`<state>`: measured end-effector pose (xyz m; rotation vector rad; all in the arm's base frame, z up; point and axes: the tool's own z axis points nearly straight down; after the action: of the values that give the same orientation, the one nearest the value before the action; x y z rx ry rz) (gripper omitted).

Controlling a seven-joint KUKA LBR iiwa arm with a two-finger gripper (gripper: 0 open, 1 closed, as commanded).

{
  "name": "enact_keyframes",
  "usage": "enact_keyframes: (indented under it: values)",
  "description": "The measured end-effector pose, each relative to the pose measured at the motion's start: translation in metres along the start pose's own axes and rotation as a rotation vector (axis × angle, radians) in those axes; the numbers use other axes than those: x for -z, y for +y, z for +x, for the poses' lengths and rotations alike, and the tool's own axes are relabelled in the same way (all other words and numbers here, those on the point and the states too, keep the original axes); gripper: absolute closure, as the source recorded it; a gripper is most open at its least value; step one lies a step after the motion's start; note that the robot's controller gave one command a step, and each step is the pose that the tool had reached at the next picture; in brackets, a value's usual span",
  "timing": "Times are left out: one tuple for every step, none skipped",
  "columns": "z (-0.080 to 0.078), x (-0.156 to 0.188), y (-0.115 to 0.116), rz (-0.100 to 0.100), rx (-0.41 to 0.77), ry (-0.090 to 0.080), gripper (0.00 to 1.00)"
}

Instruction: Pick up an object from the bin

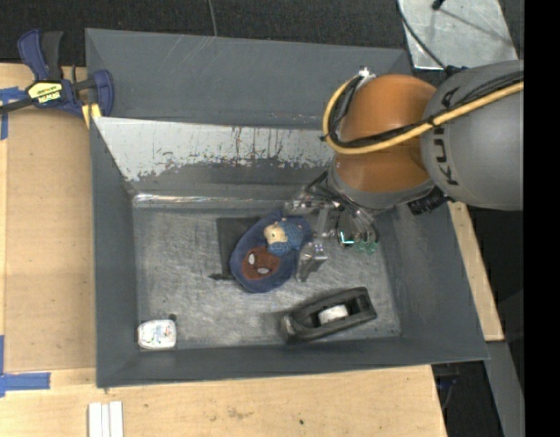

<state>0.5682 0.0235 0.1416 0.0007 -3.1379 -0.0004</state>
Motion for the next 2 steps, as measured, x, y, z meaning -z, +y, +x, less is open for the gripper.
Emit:
enact_keyframes:
  values:
    - [-0.0025, 0.0041, -0.0002, 0.0, -0.001, -0.009, 1.0]
    - [-0.002, 0.0035, -0.0001, 0.0, -0.002, -0.007, 0.0]
